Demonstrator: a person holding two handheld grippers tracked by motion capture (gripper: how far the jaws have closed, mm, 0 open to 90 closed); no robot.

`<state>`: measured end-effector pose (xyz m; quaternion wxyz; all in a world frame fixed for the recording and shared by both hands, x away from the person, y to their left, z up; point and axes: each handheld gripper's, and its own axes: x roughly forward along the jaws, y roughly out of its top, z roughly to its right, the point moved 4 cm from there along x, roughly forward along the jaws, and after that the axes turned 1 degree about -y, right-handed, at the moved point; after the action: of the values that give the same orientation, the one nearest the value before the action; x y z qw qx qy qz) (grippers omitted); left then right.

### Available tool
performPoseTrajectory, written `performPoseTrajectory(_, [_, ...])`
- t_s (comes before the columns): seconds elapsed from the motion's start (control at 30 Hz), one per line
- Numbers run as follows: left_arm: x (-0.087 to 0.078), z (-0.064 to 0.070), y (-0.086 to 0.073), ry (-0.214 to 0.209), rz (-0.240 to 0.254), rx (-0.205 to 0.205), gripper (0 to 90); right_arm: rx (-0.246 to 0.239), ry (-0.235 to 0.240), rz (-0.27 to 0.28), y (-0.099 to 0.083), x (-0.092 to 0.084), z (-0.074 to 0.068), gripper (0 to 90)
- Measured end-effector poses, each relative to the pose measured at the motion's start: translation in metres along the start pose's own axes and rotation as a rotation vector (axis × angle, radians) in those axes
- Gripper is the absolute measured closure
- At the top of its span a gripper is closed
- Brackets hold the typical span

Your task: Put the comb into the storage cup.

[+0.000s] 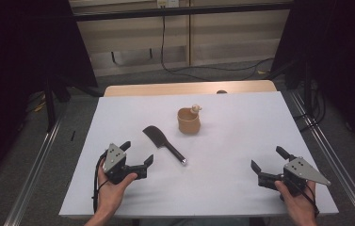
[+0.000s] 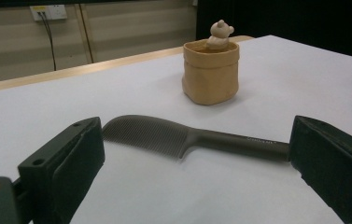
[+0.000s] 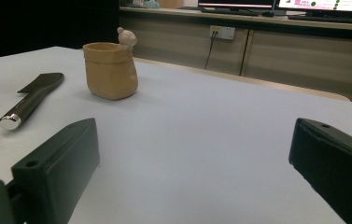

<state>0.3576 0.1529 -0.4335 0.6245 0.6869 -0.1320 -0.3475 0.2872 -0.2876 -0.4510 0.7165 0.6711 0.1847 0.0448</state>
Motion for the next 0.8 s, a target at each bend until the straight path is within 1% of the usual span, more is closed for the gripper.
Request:
performPoseTrajectory(0.07, [0.003, 0.001, 0.001, -0.008, -0.005, -0.001, 4.0, 0.003, 0.000, 0.001, 0.000, 0.000, 0.000, 1.6])
performPoseTrajectory(0.1, [0.005, 0.002, 0.001, -0.024, -0.012, 0.001, 4.0, 0.003, -0.001, 0.000, 0.000, 0.000, 0.000, 1.6])
performPoseTrajectory(0.13, [0.009, 0.002, -0.001, -0.041, -0.033, 0.003, 4.0, 0.003, -0.001, 0.000, 0.000, 0.000, 0.000, 1.6])
performPoseTrajectory(0.17, [0.012, 0.001, -0.002, -0.043, -0.044, 0.001, 3.9, 0.002, 0.000, -0.001, 0.000, 0.000, 0.000, 1.6])
performPoseTrajectory(0.2, [0.012, 0.001, -0.002, -0.043, -0.044, 0.001, 3.9, 0.002, 0.000, -0.001, 0.000, 0.000, 0.000, 1.6])
performPoseTrajectory(0.23, [0.016, 0.001, -0.003, -0.043, -0.059, 0.002, 3.9, 0.003, 0.002, -0.001, 0.000, 0.000, 0.000, 1.6])
performPoseTrajectory(0.37, [0.019, 0.002, -0.001, -0.042, -0.058, 0.005, 3.9, 0.003, 0.006, -0.001, 0.000, 0.000, -0.001, 1.6])
performPoseTrajectory(0.4, [0.020, 0.001, 0.000, -0.043, -0.061, 0.017, 3.9, 0.002, 0.005, -0.001, 0.000, 0.001, 0.000, 1.6])
performPoseTrajectory(0.5, [0.025, 0.002, 0.003, -0.040, -0.069, 0.021, 3.8, -0.001, 0.004, 0.000, 0.000, 0.001, -0.001, 1.6])
performPoseTrajectory(0.53, [0.027, 0.002, 0.004, -0.037, -0.079, 0.023, 3.8, 0.001, 0.004, 0.000, 0.000, 0.001, -0.001, 1.6])
performPoseTrajectory(0.57, [0.028, 0.002, 0.005, -0.030, -0.082, 0.017, 3.9, 0.001, 0.004, 0.000, 0.000, 0.001, -0.001, 1.6])
performPoseTrajectory(0.63, [0.029, 0.003, 0.005, -0.025, -0.080, 0.018, 4.1, -0.002, 0.004, -0.002, 0.000, 0.001, -0.001, 1.6])
performPoseTrajectory(0.67, [0.032, 0.003, 0.007, -0.030, -0.093, 0.024, 4.1, -0.001, 0.004, -0.002, 0.000, 0.001, -0.001, 1.6])
performPoseTrajectory(0.7, [0.032, 0.003, 0.007, -0.030, -0.093, 0.024, 4.1, -0.002, 0.004, -0.002, 0.000, 0.001, -0.001, 1.6])
performPoseTrajectory(0.73, [0.035, 0.004, 0.008, -0.040, -0.101, 0.012, 4.1, -0.001, 0.004, -0.003, 0.000, 0.001, -0.001, 1.6])
performPoseTrajectory(0.8, [0.036, 0.004, 0.008, -0.045, -0.108, 0.018, 3.9, -0.002, 0.004, -0.002, 0.000, 0.001, -0.001, 1.6])
